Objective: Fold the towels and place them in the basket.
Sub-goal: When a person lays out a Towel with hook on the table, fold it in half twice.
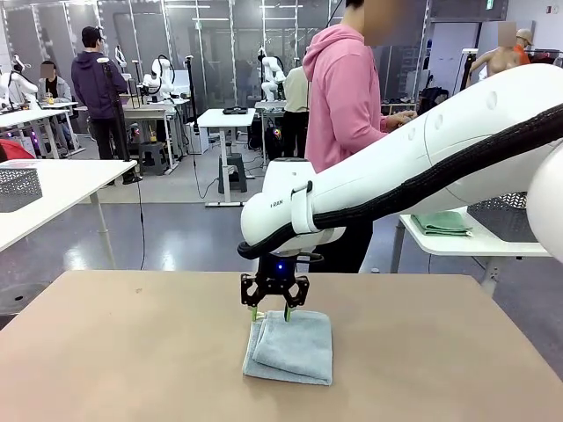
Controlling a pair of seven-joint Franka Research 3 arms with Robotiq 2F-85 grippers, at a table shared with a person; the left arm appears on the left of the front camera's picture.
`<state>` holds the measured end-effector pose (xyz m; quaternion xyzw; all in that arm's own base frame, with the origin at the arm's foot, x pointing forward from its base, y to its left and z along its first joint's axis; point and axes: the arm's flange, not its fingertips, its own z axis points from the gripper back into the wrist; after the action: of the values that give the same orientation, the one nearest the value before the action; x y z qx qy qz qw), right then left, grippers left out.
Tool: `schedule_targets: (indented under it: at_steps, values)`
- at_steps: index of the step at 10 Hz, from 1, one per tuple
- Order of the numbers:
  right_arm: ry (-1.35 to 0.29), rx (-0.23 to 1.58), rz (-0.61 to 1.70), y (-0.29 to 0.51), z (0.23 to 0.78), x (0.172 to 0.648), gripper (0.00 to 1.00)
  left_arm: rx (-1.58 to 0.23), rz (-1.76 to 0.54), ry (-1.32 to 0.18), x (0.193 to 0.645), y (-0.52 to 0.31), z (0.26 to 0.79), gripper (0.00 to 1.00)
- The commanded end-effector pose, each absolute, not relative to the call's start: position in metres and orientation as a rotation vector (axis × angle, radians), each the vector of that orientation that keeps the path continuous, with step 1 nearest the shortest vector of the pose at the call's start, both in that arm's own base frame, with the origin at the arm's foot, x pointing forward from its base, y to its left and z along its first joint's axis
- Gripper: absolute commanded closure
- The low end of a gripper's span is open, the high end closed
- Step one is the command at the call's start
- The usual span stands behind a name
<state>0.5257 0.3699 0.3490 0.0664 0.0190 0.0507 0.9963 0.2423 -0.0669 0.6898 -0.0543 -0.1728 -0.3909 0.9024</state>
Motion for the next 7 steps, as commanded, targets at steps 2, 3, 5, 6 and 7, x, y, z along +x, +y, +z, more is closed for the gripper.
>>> schedule_targets:
  at_steps: [2,3,5,6,7]
  values:
    - [0.037,0.135,0.097,0.3711,0.3495,0.5266,0.31,-0.111,-0.808,-0.358,0.2431,-0.0666,0.6911,0.0]
    - [0.037,0.135,0.097,0.3711,0.3495,0.5266,0.31,-0.111,-0.808,-0.358,0.2431,-0.0666,0.6911,0.0]
    - [0.037,0.135,0.097,0.3711,0.3495,0.5266,0.31,-0.111,-0.808,-0.358,0.2431,-0.0666,0.6911,0.0]
    - [0.037,0.135,0.097,0.3711,0.3495,0.5266,0.31,-0.111,-0.808,-0.358,0.2431,-0.0666,0.6911,0.0]
    - [0.037,0.135,0.097,0.3711,0.3495,0.5266,0.31,-0.111,-0.808,-0.358,0.2431,-0.0666,0.6911,0.0]
